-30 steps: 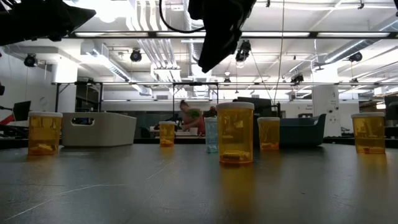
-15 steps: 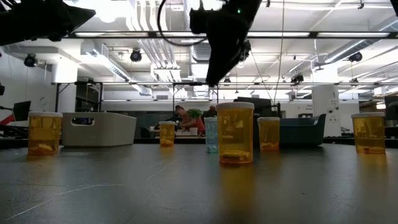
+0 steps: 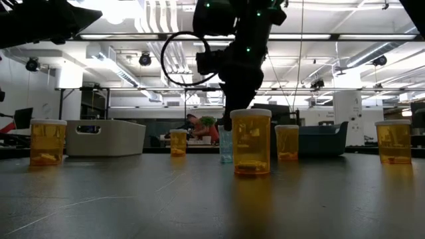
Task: Pick and place medicine bottles into bin by pill shape (circle, oval)
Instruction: Put the small blue pill bottle into the blue bin
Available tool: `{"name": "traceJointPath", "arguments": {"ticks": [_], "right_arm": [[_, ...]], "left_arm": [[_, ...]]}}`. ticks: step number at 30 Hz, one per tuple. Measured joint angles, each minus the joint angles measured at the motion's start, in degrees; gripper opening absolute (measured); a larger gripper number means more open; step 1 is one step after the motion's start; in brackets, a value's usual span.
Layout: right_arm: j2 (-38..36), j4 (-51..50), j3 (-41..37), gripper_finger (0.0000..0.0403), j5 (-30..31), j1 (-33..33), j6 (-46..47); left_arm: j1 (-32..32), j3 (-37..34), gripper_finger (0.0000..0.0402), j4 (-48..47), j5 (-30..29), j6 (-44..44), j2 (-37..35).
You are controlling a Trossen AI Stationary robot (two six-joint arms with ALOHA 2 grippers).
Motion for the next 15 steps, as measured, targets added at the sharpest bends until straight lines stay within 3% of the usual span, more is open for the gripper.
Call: {"name": "traceJointPath", "arguments": {"ticks": [10, 15], "right_arm": [[1.67, 2.13, -0.10, 0.0302, -0.10, -0.45, -1.03], [1.56, 2.18, -0.13, 0.0264, -0.22, -0.45, -0.86]], "left_arm": [[0.02, -0.01, 0.0000, 0.07, -0.17, -0.01, 0.05], [0.00, -0.01, 0.0000, 0.08, -0.22, 0.01, 0.00]]}}
